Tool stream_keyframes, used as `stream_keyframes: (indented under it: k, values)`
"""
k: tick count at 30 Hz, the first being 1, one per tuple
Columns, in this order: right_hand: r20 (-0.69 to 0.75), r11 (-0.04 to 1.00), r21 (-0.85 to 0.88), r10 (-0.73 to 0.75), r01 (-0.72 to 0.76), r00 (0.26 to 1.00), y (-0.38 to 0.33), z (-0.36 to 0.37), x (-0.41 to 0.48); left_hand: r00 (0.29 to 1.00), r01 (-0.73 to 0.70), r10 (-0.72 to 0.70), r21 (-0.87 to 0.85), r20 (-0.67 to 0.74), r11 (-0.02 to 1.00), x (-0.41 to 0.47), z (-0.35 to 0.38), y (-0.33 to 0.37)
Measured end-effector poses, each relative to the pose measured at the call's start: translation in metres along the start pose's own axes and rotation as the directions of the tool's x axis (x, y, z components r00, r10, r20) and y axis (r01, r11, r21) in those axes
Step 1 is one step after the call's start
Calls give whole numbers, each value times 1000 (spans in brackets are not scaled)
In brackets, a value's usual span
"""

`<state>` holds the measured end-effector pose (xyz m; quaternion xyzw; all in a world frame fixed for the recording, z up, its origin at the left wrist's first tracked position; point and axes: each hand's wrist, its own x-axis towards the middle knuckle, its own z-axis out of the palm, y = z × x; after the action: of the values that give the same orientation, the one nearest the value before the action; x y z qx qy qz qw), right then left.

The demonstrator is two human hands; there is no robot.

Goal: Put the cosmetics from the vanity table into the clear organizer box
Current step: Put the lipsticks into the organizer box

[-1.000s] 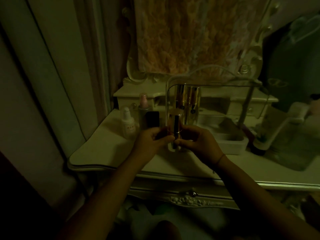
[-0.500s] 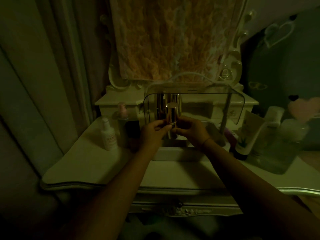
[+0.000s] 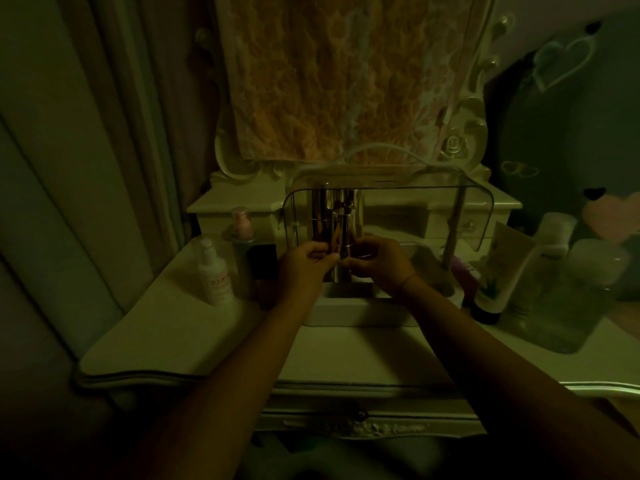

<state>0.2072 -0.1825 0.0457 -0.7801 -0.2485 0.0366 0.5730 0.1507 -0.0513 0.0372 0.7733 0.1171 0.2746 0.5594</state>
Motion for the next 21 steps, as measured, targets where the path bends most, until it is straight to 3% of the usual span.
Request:
stream_keyframes:
  k: [7, 13, 21]
  values:
    - [-39, 999, -37, 23, -24, 999, -1, 2, 2, 999, 4, -3, 11, -34, 1000, 0, 3, 0]
    - [-98, 979, -202, -8, -12, 995, 0, 4, 3, 998, 5, -3, 29, -56, 1000, -1, 5, 0]
    - [-51, 970, -242, 18, -30, 999, 4, 5, 5, 998, 29, -27, 27, -49, 999, -2, 5, 0]
